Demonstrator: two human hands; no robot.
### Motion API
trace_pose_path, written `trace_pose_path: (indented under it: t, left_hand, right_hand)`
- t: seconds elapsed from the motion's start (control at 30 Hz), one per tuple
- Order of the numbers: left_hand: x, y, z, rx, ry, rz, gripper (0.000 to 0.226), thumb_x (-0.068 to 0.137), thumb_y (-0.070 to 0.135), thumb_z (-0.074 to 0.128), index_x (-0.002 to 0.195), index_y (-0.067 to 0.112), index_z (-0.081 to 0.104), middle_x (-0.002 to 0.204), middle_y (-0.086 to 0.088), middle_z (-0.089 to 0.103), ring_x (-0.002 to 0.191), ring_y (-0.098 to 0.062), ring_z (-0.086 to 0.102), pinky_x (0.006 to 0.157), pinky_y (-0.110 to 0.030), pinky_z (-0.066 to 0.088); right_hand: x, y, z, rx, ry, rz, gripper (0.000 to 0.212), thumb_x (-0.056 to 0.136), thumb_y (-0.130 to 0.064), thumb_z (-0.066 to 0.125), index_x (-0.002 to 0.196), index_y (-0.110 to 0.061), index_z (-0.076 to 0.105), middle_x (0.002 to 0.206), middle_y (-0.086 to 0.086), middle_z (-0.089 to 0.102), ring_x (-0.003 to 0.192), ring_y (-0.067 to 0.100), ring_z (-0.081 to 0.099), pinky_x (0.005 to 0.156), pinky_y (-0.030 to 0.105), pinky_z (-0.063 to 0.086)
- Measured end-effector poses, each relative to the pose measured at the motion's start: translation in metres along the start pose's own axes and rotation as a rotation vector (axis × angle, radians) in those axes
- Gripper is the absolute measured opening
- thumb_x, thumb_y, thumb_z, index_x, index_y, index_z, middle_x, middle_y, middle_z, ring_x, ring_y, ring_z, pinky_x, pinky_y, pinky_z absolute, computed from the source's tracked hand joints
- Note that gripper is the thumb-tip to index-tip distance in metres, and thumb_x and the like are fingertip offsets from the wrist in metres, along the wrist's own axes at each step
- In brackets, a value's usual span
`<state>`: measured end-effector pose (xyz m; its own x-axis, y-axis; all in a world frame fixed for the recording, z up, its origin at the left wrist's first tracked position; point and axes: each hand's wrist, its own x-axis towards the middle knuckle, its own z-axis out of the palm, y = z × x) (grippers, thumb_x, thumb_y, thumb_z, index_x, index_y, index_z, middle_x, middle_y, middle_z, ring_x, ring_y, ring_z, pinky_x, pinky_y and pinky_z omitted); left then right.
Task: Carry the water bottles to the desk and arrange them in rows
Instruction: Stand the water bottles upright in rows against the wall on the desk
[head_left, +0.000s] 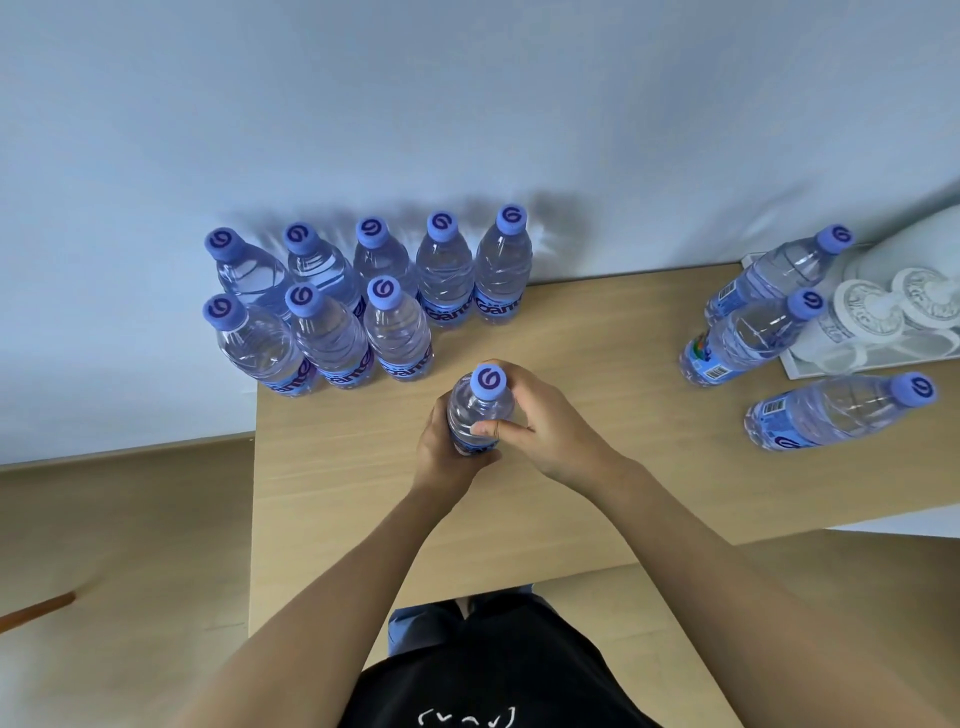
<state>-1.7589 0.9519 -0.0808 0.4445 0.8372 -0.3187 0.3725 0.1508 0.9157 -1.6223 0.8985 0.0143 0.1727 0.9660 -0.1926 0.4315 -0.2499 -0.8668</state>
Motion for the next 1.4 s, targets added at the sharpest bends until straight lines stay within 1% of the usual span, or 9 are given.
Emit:
trace_pose_path:
  t: [0.1,0.23,0.33,0.47,0.67,0.87,1.07,1.23,1.4]
  left_hand:
    - [0.001,-0.003,0.004,-0.057,0.025,-0.012,0.081,0.064,-0.003,0.087,0.121,0.037,0.045,0.123,-0.003,0.062,0.109,-0.012,0.062,0.088,-0.025,0.051]
    - [0.006,-0.004,0.008,-0.091,0.033,-0.01,0.078,0.067,-0.003,0.085,0.127,0.026,0.045,0.124,-0.005,0.062,0.112,-0.019,0.062,0.093,-0.037,0.053]
    - [0.011,0.0,0.01,-0.074,0.075,0.017,0.077,0.065,-0.004,0.085,0.122,0.031,0.046,0.124,-0.008,0.057,0.114,-0.025,0.058,0.096,-0.047,0.05]
    - [0.021,0.004,0.016,0.074,0.194,0.066,0.079,0.062,0.0,0.087,0.131,0.009,0.051,0.115,0.0,0.042,0.114,-0.025,0.045,0.098,-0.047,0.044]
    - [0.037,0.008,0.021,0.026,0.302,0.03,0.075,0.063,0.002,0.086,0.129,0.006,0.052,0.12,-0.001,0.051,0.116,-0.03,0.053,0.096,-0.053,0.047]
    - [0.053,0.02,0.029,-0.132,0.454,-0.138,0.067,0.064,-0.001,0.085,0.123,0.003,0.054,0.122,-0.004,0.052,0.11,-0.028,0.061,0.095,-0.051,0.05]
    - [0.064,0.037,0.043,-0.195,0.617,-0.267,0.066,0.066,-0.007,0.081,0.127,0.002,0.056,0.124,-0.01,0.055,0.097,-0.013,0.058,0.096,-0.038,0.051]
    - [0.073,0.044,0.05,-0.276,0.744,-0.416,0.055,0.07,-0.006,0.079,0.119,-0.002,0.055,0.123,-0.016,0.057,0.106,-0.024,0.061,0.093,-0.031,0.05]
    - [0.079,0.045,0.049,-0.296,0.754,-0.49,0.043,0.073,-0.004,0.076,0.113,0.002,0.058,0.117,-0.015,0.062,0.099,-0.022,0.064,0.087,-0.028,0.052]
  right_hand:
    - [0.002,0.005,0.004,-0.027,0.008,-0.031,0.055,0.087,-0.012,0.074,0.136,-0.011,0.05,0.125,-0.008,0.054,0.113,-0.004,0.046,0.095,0.0,0.03]
    - [0.007,0.009,0.004,-0.068,0.018,-0.067,0.057,0.086,-0.013,0.074,0.137,-0.009,0.049,0.127,-0.011,0.05,0.114,-0.01,0.041,0.097,-0.002,0.027]
    - [0.013,0.011,0.002,-0.096,0.017,-0.091,0.058,0.086,-0.015,0.074,0.138,-0.009,0.049,0.128,-0.013,0.048,0.116,-0.008,0.041,0.098,-0.001,0.027]
    - [0.026,0.011,-0.003,-0.111,0.016,-0.113,0.058,0.085,-0.015,0.074,0.137,-0.01,0.049,0.128,-0.014,0.048,0.122,0.003,0.046,0.097,-0.001,0.028]
    - [0.05,0.011,-0.012,-0.134,0.003,-0.14,0.056,0.086,-0.016,0.075,0.136,-0.008,0.05,0.133,0.002,0.057,0.122,0.012,0.049,0.099,0.002,0.029]
    - [0.073,0.009,-0.018,-0.127,0.003,-0.183,0.054,0.087,-0.017,0.074,0.135,-0.006,0.051,0.134,0.005,0.057,0.122,0.012,0.049,0.1,0.003,0.027]
    - [0.09,0.013,-0.024,-0.151,-0.025,-0.197,0.056,0.088,-0.02,0.074,0.137,-0.01,0.05,0.134,0.001,0.057,0.121,0.011,0.046,0.097,-0.001,0.023]
    - [0.096,0.016,-0.025,-0.143,-0.009,-0.218,0.056,0.088,-0.021,0.074,0.136,-0.009,0.05,0.134,0.001,0.056,0.122,0.01,0.045,0.098,0.0,0.023]
    - [0.103,0.017,-0.024,-0.15,0.005,-0.23,0.055,0.089,-0.024,0.073,0.136,-0.008,0.05,0.137,0.004,0.052,0.127,0.015,0.045,0.106,0.019,0.034]
